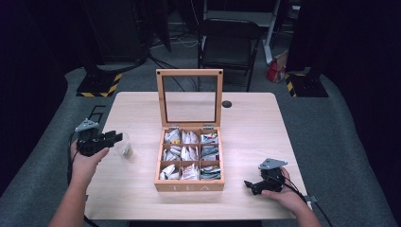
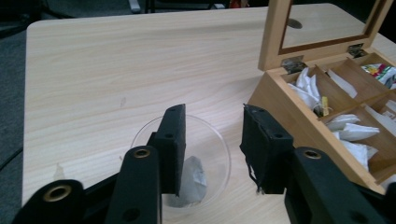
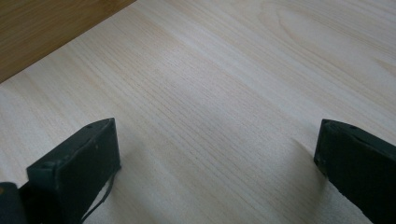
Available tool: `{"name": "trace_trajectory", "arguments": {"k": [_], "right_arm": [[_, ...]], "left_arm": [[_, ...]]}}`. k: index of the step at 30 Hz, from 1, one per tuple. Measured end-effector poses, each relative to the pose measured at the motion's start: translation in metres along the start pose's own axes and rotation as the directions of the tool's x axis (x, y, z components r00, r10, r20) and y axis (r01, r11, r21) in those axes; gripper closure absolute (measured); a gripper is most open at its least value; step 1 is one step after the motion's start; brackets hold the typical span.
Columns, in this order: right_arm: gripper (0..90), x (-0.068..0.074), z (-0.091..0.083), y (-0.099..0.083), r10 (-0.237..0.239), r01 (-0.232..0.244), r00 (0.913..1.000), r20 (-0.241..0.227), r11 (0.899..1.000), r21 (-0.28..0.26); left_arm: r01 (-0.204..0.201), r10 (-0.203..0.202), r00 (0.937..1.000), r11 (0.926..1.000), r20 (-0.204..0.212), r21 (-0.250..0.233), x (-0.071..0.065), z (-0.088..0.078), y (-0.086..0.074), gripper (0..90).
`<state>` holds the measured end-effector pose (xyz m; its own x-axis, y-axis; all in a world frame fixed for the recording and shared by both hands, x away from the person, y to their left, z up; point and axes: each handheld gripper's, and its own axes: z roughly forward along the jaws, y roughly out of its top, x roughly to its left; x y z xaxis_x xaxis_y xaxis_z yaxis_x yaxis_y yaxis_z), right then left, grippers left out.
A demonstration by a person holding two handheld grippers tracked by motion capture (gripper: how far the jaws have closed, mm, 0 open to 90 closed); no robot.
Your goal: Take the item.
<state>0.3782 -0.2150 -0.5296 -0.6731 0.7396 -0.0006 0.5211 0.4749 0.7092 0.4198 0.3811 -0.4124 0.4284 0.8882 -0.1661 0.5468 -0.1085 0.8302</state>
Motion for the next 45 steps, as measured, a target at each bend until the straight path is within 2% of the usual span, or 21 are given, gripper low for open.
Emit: {"name": "trace_trajectory", "arguments": {"k": [9, 16, 20, 24, 33, 45], "right_arm": [[0.0, 0.000, 0.000, 0.000, 0.001, -0.001, 1.0000, 0.002, 1.000, -0.002], [0.0, 0.000, 0.000, 0.000, 0.000, 0.000, 1.0000, -0.002, 1.000, 0.001], [0.0, 0.000, 0.000, 0.000, 0.000, 0.000, 1.0000, 0.000, 1.000, 0.000], [0.0, 0.000, 0.000, 0.000, 0.000, 0.000, 1.0000, 0.001, 1.000, -0.001], [0.0, 0.000, 0.000, 0.000, 0.000, 0.000, 1.0000, 0.001, 1.000, -0.001], [0.0, 0.000, 0.000, 0.000, 0.000, 0.000, 1.0000, 0.001, 1.000, -0.002]], "left_arm": [[-0.035, 0.035, 0.9992, 0.9993, 0.020, -0.012, -0.014, 0.000, 0.009, 51.9], [-0.056, 0.057, 0.9982, 0.9982, 0.021, -0.022, -0.024, -0.002, 0.013, 49.1], [-0.054, 0.054, 0.9980, 0.9984, 0.031, -0.018, -0.028, -0.001, 0.014, 48.7], [-0.071, 0.071, 0.9963, 0.9974, 0.047, -0.010, -0.035, 0.001, 0.015, 48.7], [-0.106, 0.105, 0.9912, 0.9944, 0.081, 0.008, -0.050, 0.005, 0.007, 48.4], [-0.112, 0.109, 0.9882, 0.9934, 0.108, 0.025, -0.060, 0.008, -0.016, 48.2]]}}
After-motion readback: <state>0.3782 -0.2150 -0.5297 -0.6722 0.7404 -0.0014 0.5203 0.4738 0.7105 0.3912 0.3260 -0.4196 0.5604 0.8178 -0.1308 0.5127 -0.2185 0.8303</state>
